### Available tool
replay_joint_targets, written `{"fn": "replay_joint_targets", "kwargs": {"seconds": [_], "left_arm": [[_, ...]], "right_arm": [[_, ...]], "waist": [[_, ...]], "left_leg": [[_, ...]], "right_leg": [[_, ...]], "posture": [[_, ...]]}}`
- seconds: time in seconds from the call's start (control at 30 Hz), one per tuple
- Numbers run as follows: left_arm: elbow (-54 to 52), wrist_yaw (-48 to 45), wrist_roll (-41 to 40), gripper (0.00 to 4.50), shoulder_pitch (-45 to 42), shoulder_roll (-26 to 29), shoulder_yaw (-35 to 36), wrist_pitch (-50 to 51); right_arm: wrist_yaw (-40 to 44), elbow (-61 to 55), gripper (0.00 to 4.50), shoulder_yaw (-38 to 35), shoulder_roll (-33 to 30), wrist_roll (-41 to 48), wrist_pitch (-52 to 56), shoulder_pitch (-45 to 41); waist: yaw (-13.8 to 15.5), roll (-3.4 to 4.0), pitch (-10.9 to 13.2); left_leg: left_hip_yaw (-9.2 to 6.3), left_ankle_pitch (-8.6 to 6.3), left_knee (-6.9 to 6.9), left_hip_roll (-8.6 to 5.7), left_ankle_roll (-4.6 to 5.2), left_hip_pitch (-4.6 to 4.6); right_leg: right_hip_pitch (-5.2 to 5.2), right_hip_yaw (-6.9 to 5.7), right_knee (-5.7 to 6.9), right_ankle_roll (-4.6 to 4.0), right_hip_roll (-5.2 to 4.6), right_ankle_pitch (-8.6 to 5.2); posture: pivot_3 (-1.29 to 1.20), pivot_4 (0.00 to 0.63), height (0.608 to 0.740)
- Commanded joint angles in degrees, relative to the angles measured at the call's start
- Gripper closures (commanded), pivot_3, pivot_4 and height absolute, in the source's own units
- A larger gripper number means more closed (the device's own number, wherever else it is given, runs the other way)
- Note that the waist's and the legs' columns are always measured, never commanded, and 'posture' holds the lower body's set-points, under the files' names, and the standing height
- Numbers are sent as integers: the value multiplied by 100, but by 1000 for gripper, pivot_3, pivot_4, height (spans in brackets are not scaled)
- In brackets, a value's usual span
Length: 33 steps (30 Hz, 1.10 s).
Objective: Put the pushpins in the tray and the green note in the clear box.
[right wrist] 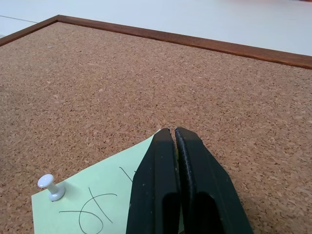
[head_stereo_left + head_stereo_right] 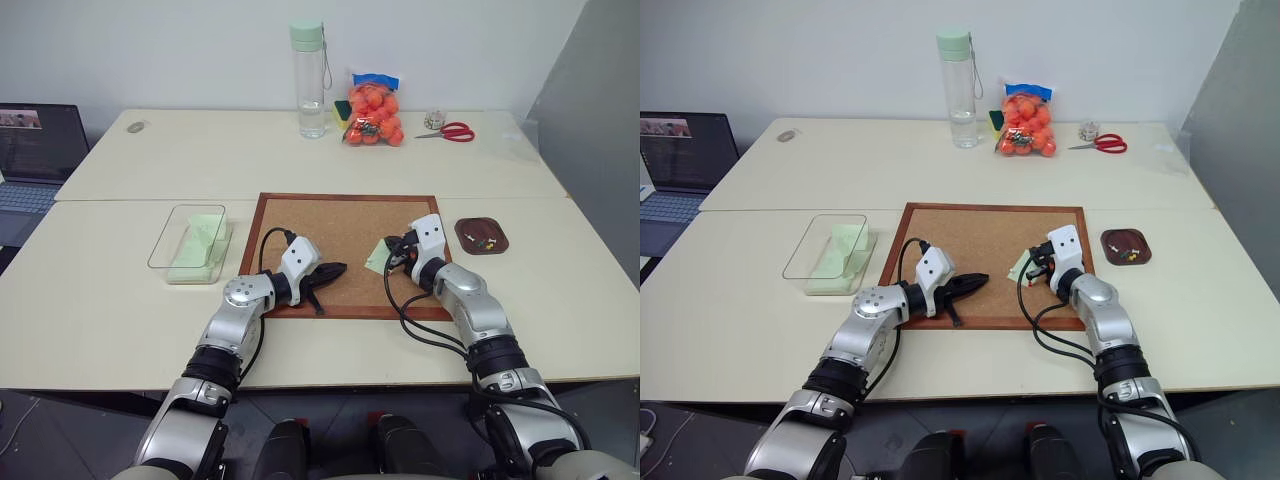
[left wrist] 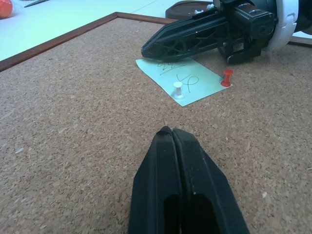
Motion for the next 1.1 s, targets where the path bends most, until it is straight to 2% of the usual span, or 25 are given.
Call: {"fn": "replay_joint_targets", "kwargs": {"seconds": [0.03,0.33,0.67,0.77,0.9,1.1], "left_arm": [[106,6,133,4500,83,-26,-123,93],[182,-55,133,4500,69,-34,-125,99],[209,-65,147,4500,58,-71,-132,65],[178,-70,147,4500,86,-75,-143,73],[148,-75,149,4500,113,-82,-150,78],[144,-81,175,4500,133,-86,-172,53]], "right_arm": [[19,-213,4458,-124,48,133,-179,-102],[154,-966,4458,-83,4,248,-367,179],[55,-1176,4458,-193,-14,285,-289,259],[-456,-997,4458,-427,-64,134,-297,158],[-1538,-450,4458,-922,-209,-123,-446,-91],[-2249,128,4458,-1283,-395,-212,-405,-353]], "waist": [[0,0,0],[0,10,7],[4,9,7],[8,9,6],[23,9,7],[25,10,6]], "left_leg": [[0,0,0,0,0,0],[0,0,-9,0,0,-3],[-5,0,-10,1,0,-2],[-5,0,-10,1,0,-3],[-3,0,-10,1,0,-4],[1,0,-26,0,0,-1]], "right_leg": [[0,0,0,0,0,0],[-4,0,-3,-3,-1,-3],[-2,-5,-8,-4,-2,-3],[-2,-5,-8,-4,-3,-3],[-2,-4,-12,-5,-6,-3],[-3,0,-20,-7,-7,-5]], "posture": [[0,150,740],[0,150,740],[0,150,740],[0,150,740],[0,150,740],[0,150,740]]}}
